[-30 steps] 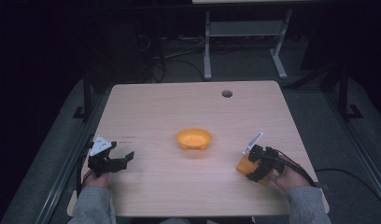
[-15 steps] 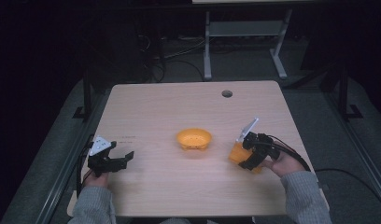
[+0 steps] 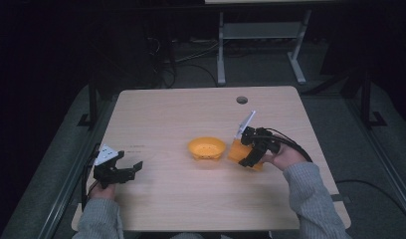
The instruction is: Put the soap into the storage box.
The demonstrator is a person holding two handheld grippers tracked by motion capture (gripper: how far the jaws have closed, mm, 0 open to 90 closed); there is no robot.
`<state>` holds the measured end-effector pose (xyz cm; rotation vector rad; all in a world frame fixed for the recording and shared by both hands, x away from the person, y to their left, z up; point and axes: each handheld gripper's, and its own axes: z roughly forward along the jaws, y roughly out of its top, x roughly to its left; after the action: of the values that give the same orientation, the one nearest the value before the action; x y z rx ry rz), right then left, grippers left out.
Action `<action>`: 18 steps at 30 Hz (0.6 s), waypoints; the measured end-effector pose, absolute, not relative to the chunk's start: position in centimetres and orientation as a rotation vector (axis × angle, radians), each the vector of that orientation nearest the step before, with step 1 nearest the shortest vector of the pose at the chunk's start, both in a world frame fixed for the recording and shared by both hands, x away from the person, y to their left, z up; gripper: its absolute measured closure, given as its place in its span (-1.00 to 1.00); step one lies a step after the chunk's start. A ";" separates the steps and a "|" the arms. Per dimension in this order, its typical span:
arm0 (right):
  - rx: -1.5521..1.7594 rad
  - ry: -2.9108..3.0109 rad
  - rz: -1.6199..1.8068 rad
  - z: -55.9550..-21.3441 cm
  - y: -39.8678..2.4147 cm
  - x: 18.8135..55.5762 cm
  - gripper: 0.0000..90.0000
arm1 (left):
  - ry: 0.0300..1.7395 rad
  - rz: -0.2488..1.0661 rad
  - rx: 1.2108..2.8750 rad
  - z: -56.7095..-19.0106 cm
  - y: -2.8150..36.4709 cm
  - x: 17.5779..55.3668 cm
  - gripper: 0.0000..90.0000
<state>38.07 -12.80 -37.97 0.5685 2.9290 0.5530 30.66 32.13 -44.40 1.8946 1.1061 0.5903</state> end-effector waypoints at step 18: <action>0.403 2.982 0.555 -37.3 -7.4 41.3 -0.53 | 1.113 0.583 1.885 -44.4 32.3 30.8 -0.69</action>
<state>41.29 -7.43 -37.26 0.4033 2.9820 0.5549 30.77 32.25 -44.37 1.8854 1.1131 0.5834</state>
